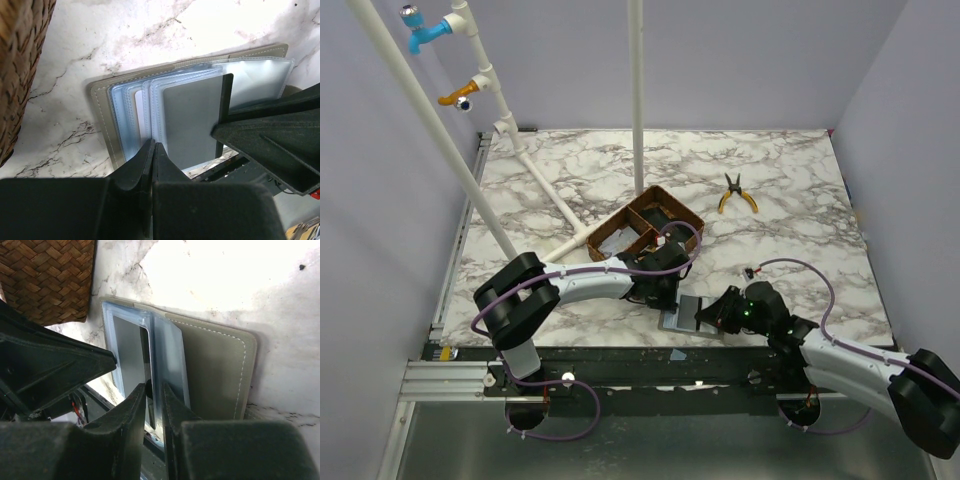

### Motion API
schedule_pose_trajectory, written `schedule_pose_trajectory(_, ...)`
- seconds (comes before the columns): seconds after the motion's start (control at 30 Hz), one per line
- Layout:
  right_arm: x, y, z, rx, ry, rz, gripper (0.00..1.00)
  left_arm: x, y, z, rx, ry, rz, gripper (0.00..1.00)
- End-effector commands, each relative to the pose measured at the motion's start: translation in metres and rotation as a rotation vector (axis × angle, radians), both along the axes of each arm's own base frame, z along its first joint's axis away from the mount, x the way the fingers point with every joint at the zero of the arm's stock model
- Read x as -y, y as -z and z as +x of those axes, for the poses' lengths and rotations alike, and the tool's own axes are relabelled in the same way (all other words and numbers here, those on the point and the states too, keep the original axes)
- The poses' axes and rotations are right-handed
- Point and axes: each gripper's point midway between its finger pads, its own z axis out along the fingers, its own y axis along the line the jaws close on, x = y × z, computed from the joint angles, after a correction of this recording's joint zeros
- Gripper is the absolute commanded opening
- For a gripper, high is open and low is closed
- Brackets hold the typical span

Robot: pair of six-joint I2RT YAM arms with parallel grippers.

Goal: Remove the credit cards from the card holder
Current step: Remove the credit card from the card holder.

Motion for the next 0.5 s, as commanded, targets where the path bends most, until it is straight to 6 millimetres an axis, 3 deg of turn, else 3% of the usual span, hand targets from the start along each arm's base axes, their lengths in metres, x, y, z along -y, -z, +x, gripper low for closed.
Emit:
schedule_pose_trajectory(0.0, 0.0123, 0.016, -0.0046, -0.034, 0.035, -0.045, 0.23, -0.0439, 0.0361, -0.003, -0.014, -0.025, 0.208, 0.0)
schedule_pose_trajectory(0.47, 0.0059, 0.0157, -0.0049, -0.043, 0.04, 0.015, 0.23, -0.0413, 0.0367, -0.0041, -0.02, -0.018, 0.198, 0.0)
